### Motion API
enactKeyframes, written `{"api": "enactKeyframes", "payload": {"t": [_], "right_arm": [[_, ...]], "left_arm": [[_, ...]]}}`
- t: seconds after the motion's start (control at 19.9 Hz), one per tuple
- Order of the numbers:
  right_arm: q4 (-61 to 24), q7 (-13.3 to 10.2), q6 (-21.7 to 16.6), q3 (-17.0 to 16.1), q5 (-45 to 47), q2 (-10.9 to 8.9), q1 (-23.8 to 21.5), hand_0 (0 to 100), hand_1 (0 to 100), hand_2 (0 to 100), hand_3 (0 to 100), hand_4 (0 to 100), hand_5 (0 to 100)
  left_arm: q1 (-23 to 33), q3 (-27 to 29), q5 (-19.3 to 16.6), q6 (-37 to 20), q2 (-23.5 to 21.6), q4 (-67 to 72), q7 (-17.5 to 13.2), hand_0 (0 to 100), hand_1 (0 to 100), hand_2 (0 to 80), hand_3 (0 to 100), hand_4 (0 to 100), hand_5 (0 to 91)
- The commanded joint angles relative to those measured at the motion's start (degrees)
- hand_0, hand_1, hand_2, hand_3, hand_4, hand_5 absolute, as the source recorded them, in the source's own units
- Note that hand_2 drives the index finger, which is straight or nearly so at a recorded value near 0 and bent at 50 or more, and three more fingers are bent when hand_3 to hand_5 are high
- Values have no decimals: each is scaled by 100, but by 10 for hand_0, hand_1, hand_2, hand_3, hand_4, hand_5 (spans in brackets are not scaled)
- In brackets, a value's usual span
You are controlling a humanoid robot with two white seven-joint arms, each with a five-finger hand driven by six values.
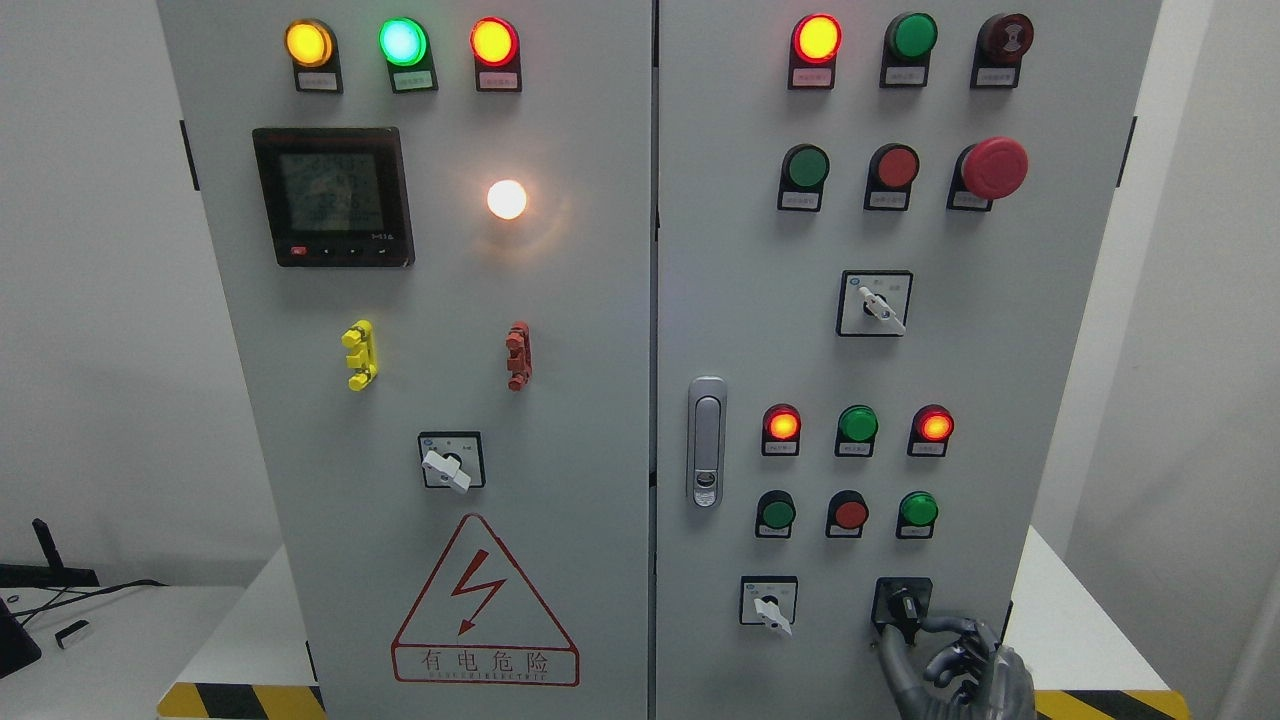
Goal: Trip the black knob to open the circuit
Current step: 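Raise the right hand up toward the black rotary knob, then close the right hand fingers around the black rotary knob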
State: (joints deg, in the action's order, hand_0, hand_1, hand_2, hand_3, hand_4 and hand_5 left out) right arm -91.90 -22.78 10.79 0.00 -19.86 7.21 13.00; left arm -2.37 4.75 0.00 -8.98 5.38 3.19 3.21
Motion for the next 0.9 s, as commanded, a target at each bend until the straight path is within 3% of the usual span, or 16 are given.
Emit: {"api": "enactKeyframes", "payload": {"t": [0.0,0.85], "right_arm": [[5,2,11,-167,0,8,1,246,742,514,887,877,982],[14,2,2,-141,0,8,45,256,743,552,900,884,985]], "left_arm": [[0,0,-176,2,-2,-3,-5,120,389,0,0,0,0],[0,0,-176,2,-2,-3,-5,120,389,0,0,0,0]]}}
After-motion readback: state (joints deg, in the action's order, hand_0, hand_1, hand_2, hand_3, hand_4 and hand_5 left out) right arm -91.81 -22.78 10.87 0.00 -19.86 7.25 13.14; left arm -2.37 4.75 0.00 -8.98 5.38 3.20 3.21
